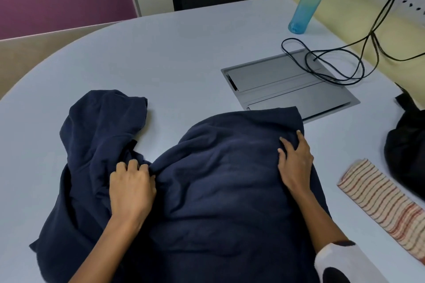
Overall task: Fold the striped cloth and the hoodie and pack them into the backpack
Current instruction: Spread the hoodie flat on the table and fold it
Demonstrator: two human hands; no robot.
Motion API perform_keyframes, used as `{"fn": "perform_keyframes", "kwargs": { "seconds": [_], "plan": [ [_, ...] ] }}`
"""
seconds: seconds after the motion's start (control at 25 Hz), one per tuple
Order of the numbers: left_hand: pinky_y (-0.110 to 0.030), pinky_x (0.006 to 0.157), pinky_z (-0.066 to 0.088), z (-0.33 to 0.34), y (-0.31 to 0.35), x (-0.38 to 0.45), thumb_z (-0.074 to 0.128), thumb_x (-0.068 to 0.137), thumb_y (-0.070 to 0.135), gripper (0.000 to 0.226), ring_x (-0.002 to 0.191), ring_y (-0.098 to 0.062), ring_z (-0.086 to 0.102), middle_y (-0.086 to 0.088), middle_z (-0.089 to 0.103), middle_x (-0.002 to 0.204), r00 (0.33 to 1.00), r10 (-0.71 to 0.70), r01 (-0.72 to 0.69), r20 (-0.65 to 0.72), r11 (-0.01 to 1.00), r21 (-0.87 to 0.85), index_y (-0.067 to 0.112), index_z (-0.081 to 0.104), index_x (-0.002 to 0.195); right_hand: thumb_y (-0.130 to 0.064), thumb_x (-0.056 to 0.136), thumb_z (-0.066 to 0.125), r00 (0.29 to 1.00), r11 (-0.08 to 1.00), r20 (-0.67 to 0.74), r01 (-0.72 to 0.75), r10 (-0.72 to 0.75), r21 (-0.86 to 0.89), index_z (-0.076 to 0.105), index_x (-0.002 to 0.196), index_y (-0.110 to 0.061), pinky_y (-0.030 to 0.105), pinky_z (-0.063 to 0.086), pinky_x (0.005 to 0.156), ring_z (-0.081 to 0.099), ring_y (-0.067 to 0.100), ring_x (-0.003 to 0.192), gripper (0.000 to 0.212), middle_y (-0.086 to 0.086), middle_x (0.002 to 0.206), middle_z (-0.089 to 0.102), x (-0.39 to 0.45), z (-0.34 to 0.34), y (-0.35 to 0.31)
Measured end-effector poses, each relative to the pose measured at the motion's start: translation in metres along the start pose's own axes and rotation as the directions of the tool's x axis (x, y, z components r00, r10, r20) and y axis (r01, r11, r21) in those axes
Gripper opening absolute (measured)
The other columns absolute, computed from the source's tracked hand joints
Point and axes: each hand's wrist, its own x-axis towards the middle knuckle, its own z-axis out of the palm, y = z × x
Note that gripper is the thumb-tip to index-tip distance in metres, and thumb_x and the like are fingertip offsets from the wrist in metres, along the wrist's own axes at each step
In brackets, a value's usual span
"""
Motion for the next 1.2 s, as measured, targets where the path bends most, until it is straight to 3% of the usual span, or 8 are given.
{"fn": "perform_keyframes", "kwargs": {
  "seconds": [0.2, 0.44, 0.6, 0.72, 0.84, 0.92, 1.04, 1.2],
  "plan": [
    [-0.046, 0.075, 0.04, -0.008, 0.001, -0.009, 0.063, 0.088, 0.019, 0.022, 0.094, -0.032, 0.05, -0.015, 0.051, 0.118, 0.986, -0.064, 0.035, -0.153, 0.982, -0.185, 0.01, 0.064, 0.108, 0.003, 0.087, 0.052, 0.985, 0.983, 0.021, -0.171, 0.173, -0.071, 0.066, 0.114, -0.008, 0.049, 0.023, 0.111, 0.026, 0.037, 0.136, 0.033, 0.022, 0.146, 0.036, 0.021, -0.022, -0.006],
    [-0.054, 0.089, 0.034, -0.019, -0.041, -0.002, 0.067, 0.083, 0.018, 0.037, 0.115, -0.037, 0.041, -0.018, 0.038, 0.131, 0.918, -0.364, 0.304, -0.16, 0.901, -0.31, 0.014, 0.051, 0.117, -0.004, 0.088, 0.059, 0.932, 0.908, 0.197, 0.222, -0.304, 0.355, 0.071, 0.104, -0.008, 0.02, 0.035, 0.099, 0.055, 0.022, 0.115, 0.021, 0.007, 0.118, 0.065, 0.004, -0.004, -0.155],
    [-0.039, 0.09, 0.047, -0.032, -0.066, 0.002, 0.073, 0.078, 0.037, 0.047, 0.094, -0.021, 0.06, 0.0, 0.063, 0.102, 0.81, -0.572, 0.468, 0.132, 0.492, -0.734, 0.015, 0.057, 0.116, -0.026, 0.092, 0.06, 0.69, 0.798, 0.517, 0.149, -0.507, 0.584, 0.069, 0.113, -0.017, 0.028, 0.042, 0.1, 0.061, 0.011, 0.104, 0.025, -0.003, 0.113, 0.07, -0.037, 0.02, -0.258],
    [-0.04, 0.086, 0.05, -0.046, -0.077, -0.004, 0.069, 0.083, 0.036, 0.021, 0.072, -0.007, 0.057, 0.008, 0.061, 0.075, 0.704, -0.688, 0.493, 0.18, 0.29, -0.82, 0.017, 0.065, 0.09, -0.052, 0.081, 0.065, 0.539, 0.826, 0.626, 0.373, -0.564, 0.423, 0.07, 0.089, -0.025, 0.036, 0.03, 0.088, 0.053, 0.009, 0.084, 0.028, -0.012, 0.077, 0.065, -0.051, 0.03, -0.297],
    [-0.03, 0.078, 0.052, -0.052, -0.09, -0.015, 0.054, 0.092, 0.041, 0.03, 0.071, -0.008, 0.061, 0.003, 0.066, 0.077, 0.713, -0.684, 0.329, 0.153, 0.134, -0.935, 0.016, 0.066, 0.082, -0.042, 0.084, 0.067, 0.741, 0.865, 0.465, 0.325, -0.484, 0.383, 0.068, 0.076, -0.02, 0.034, 0.03, 0.079, 0.046, 0.012, 0.07, 0.023, -0.015, 0.056, 0.05, -0.034, 0.023, -0.297],
    [-0.033, 0.087, 0.049, -0.038, -0.107, -0.025, 0.048, 0.094, 0.044, 0.03, 0.092, -0.008, 0.062, 0.006, 0.067, 0.102, 0.846, -0.529, 0.302, 0.067, 0.372, -0.878, 0.021, 0.067, 0.1, -0.036, 0.085, 0.067, 0.918, 0.871, 0.293, 0.102, -0.269, 0.481, 0.068, 0.075, -0.021, 0.029, 0.035, 0.07, 0.052, 0.015, 0.067, 0.018, -0.014, 0.057, 0.054, -0.012, 0.011, -0.283],
    [-0.04, 0.1, 0.042, -0.006, -0.12, -0.043, 0.025, 0.082, 0.07, 0.068, 0.118, -0.02, 0.05, -0.001, 0.048, 0.134, 0.962, -0.201, 0.266, 0.187, 0.85, -0.454, 0.033, 0.043, 0.137, -0.033, 0.088, 0.063, 0.975, 0.911, 0.223, -0.086, -0.006, 0.403, 0.07, 0.084, -0.011, 0.027, 0.036, 0.066, 0.056, 0.025, 0.076, 0.023, -0.001, 0.069, 0.058, 0.012, -0.002, -0.262],
    [-0.035, 0.093, 0.034, 0.002, -0.109, -0.059, -0.009, 0.072, 0.073, 0.093, 0.11, -0.018, 0.052, -0.001, 0.052, 0.123, 0.93, -0.292, 0.34, 0.222, 0.913, -0.227, 0.029, 0.026, 0.147, -0.028, 0.091, 0.06, 0.96, 0.944, 0.187, -0.247, 0.208, 0.217, 0.07, 0.095, -0.01, 0.034, 0.038, 0.078, 0.057, 0.036, 0.1, 0.021, 0.012, 0.095, 0.067, 0.028, 0.009, -0.245]
  ]
}}
